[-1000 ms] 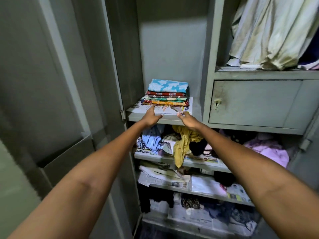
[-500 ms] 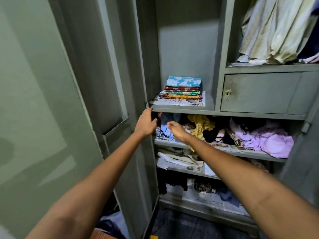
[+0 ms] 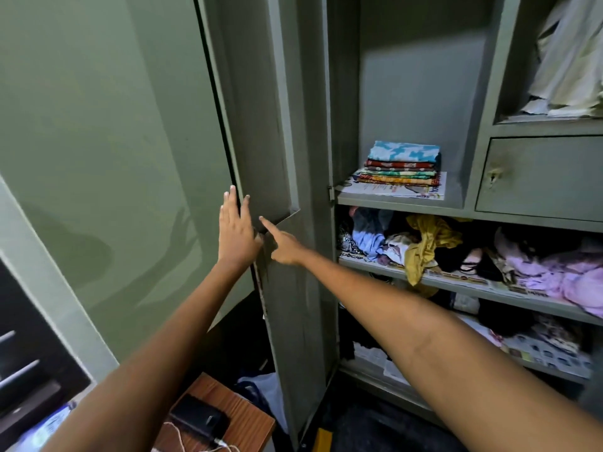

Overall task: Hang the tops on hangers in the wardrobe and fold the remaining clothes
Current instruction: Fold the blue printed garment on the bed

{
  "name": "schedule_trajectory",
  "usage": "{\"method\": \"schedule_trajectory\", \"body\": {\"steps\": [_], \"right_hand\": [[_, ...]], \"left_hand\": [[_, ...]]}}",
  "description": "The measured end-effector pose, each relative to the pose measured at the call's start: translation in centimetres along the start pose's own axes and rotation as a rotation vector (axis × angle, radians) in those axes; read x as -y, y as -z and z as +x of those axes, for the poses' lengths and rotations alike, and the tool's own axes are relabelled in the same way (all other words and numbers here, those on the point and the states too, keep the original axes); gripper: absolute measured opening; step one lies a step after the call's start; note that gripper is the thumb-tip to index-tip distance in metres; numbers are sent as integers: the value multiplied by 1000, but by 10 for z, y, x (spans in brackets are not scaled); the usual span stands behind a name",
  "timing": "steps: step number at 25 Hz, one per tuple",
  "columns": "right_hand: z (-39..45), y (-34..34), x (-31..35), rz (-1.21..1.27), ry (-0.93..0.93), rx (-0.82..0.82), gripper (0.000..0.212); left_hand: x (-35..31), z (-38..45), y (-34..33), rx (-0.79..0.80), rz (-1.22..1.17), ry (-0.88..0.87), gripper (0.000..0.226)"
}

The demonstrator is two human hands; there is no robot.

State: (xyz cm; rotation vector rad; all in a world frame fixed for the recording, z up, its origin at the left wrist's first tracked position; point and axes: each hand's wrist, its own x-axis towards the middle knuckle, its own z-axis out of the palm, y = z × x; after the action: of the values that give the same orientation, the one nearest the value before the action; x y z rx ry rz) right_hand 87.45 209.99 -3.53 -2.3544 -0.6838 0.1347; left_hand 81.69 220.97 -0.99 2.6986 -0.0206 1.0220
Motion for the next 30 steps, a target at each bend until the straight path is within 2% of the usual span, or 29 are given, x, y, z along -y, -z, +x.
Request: {"method": "schedule_trajectory", "body": {"steps": [3, 5, 9, 12, 15, 21, 25, 30], "right_hand": [[0, 0, 11, -98, -72, 123, 85], [-2, -2, 11, -95, -85, 125, 83], [-9, 0, 0, -13, -77, 92, 81], [-24, 8, -23, 26, -69, 74, 85], [-47, 23, -49, 44, -16, 31, 82], [-92, 68, -122, 130, 36, -69, 77], [-122, 108, -174, 268, -45, -75, 87], [-150, 152, -222, 515, -92, -169, 86]], "left_hand": [[-2, -2, 1, 75, -173, 69, 69], [-5, -3, -2, 83, -223, 86, 71], [-15, -4, -9, -65, -282, 87, 70], [-27, -10, -18, -183, -272, 3, 65], [-48, -18, -30, -224, -194, -100, 66], [-130, -8, -67, -235, -179, -153, 70], [-197, 3, -97, -218, -160, -240, 72], [-275, 19, -135, -172, -121, -326, 74]]}}
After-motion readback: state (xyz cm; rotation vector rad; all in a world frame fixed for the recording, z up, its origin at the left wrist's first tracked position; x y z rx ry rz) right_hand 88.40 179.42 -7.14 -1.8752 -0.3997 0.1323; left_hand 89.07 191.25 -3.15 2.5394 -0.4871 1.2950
